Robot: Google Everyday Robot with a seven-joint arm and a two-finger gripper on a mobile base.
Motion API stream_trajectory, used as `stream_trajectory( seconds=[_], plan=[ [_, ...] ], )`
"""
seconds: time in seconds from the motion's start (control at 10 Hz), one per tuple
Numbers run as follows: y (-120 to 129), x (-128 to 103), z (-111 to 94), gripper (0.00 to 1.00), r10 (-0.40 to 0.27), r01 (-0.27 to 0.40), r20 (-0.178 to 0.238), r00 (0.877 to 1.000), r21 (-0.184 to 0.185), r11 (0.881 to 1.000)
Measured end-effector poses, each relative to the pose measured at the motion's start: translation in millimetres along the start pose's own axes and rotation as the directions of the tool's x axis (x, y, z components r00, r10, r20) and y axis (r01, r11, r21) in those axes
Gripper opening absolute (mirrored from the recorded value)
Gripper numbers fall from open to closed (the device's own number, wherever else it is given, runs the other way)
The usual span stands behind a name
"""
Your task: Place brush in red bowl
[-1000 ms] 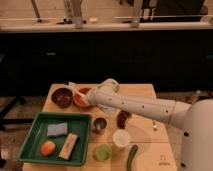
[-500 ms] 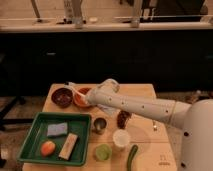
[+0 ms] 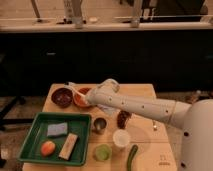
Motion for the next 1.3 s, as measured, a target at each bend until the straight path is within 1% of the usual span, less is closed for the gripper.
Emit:
stream_trajectory(
  seconds=[0.7,0.8,0.9,1.3],
  plan=[
    [-0.1,-0.4,0.4,0.0,0.0,0.0,0.002,1.0,0.001,1.0],
    [-1.0,-0.2,2.0,0.0,0.009,-0.009,0.007,1.0,0.002,1.0],
    [-8.2,2.1,8.2,0.0,0.029,-0.029,0.015,0.999,0.006,1.0],
    [-21.2,4.8,21.0,0.0,0.061,-0.062,0.024,0.998,0.011,0.998]
  ],
)
